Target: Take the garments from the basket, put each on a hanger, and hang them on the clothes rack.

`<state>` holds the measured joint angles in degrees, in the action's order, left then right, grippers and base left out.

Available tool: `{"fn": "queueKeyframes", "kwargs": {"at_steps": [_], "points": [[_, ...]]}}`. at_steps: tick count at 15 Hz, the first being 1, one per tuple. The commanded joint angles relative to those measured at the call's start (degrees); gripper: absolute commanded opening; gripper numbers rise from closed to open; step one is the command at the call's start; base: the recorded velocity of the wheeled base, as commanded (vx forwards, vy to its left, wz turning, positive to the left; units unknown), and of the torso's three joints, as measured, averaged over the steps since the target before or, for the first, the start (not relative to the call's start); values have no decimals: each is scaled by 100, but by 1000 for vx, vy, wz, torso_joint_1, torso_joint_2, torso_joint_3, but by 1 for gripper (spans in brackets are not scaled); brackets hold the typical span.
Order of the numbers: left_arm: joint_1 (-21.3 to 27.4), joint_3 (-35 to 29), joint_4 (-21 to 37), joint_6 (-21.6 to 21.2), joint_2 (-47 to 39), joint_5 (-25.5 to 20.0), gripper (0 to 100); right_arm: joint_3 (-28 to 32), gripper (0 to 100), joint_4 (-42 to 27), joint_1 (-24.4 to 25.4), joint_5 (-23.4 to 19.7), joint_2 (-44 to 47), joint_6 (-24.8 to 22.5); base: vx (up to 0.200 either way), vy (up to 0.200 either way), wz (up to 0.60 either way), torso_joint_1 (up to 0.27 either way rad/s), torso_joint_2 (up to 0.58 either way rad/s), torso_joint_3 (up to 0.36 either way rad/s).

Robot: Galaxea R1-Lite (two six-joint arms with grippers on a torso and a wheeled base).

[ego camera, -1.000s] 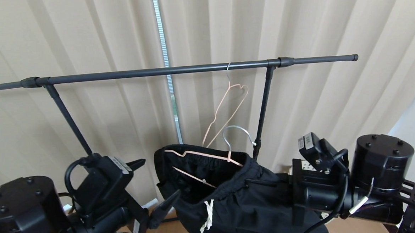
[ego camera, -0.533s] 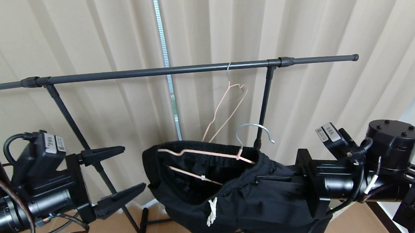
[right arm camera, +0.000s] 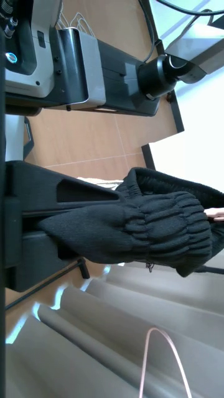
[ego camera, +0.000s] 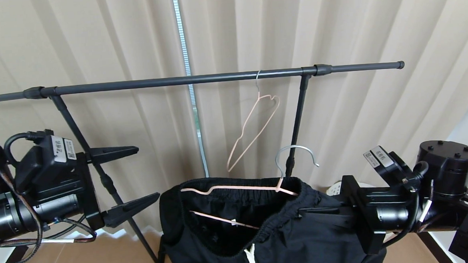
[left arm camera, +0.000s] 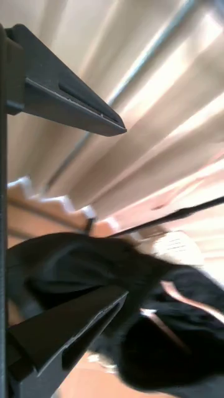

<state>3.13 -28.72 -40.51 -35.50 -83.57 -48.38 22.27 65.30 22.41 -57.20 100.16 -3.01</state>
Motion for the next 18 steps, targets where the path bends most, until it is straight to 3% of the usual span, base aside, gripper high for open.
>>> {"fn": "queueKeyframes", "kwargs": {"at_steps": [1, 4, 5, 8, 9, 12, 16, 18], "points": [[276, -538, 1133, -537, 244, 470, 100, -4, 0, 0, 9, 7, 30, -7, 0, 0, 0, 0, 0, 0], [733, -1276, 2627, -634, 684, 470, 100, -4, 0, 0, 9, -2, 30, -7, 0, 0, 0, 0, 0, 0], [812, -1435, 3084, -915, 701, 470, 100, -12, 0, 9, 9, -2, 30, -7, 0, 0, 0, 0, 0, 0], [768, -1689, 4385, -2374, 578, 470, 100, -39, 0, 9, 9, -2, 21, -7, 0, 0, 0, 0, 0, 0], [768, -1707, 4640, -2541, 534, 479, 100, -39, 0, 9, 9, -2, 13, -7, 0, 0, 0, 0, 0, 0], [803, -1689, 4675, -2664, 280, 576, 100, -83, 0, 17, 27, -2, -31, -7, 0, 0, 0, 0, 0, 0], [926, -1883, 4649, -2708, -257, 1042, 100, -144, 0, 26, 159, -2, -67, -59, 0, 0, 0, 0, 0, 0], [1084, -2085, 4649, -2682, -468, 1551, 100, -206, 0, 35, 212, -2, -128, -94, 0, 0, 0, 0, 0, 0]]}}
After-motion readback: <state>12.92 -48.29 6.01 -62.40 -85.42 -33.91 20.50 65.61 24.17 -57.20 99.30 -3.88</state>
